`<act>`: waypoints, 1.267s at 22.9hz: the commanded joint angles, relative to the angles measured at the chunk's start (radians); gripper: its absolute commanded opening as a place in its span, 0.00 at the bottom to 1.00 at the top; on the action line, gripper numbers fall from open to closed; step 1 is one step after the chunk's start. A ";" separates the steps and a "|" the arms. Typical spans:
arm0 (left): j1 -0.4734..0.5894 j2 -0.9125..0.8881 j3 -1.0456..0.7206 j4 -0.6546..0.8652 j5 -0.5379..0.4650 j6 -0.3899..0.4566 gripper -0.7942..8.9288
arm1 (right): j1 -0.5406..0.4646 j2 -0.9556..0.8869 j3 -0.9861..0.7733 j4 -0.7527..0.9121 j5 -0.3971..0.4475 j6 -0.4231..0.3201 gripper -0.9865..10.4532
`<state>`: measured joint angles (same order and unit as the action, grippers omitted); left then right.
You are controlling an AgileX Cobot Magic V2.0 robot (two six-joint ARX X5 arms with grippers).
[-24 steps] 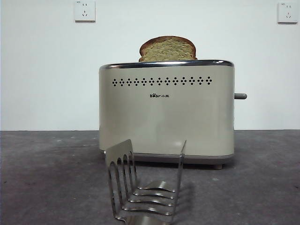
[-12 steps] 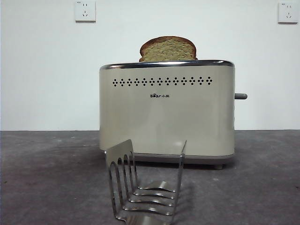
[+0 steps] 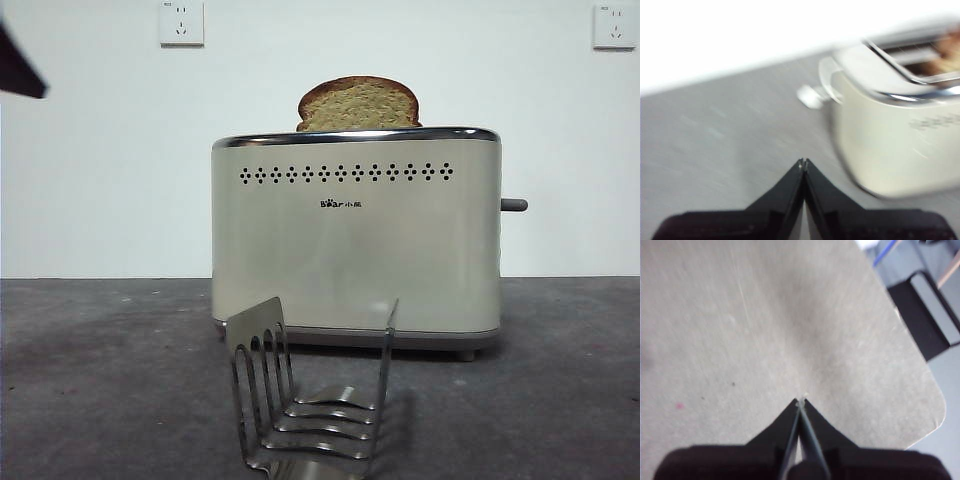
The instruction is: Pick up a slice of bread from the rack,put the bread on the toaster,press the button
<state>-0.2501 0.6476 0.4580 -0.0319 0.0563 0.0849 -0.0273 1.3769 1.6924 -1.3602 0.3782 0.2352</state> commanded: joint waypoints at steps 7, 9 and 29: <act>0.180 -0.371 -0.373 0.130 0.006 0.020 0.08 | 0.000 0.208 -0.002 -0.021 0.004 -0.004 0.09; 0.180 -0.399 -0.397 0.130 0.005 0.020 0.08 | 0.000 0.224 -0.002 -0.021 0.004 -0.005 0.09; 0.252 -0.644 -0.451 -0.140 -0.050 -0.027 0.08 | 0.000 0.224 -0.002 0.070 0.005 -0.004 0.09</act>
<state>-0.0017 0.0063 0.0185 -0.1787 0.0067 0.0811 -0.0273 1.5990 1.6924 -1.2949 0.3782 0.2352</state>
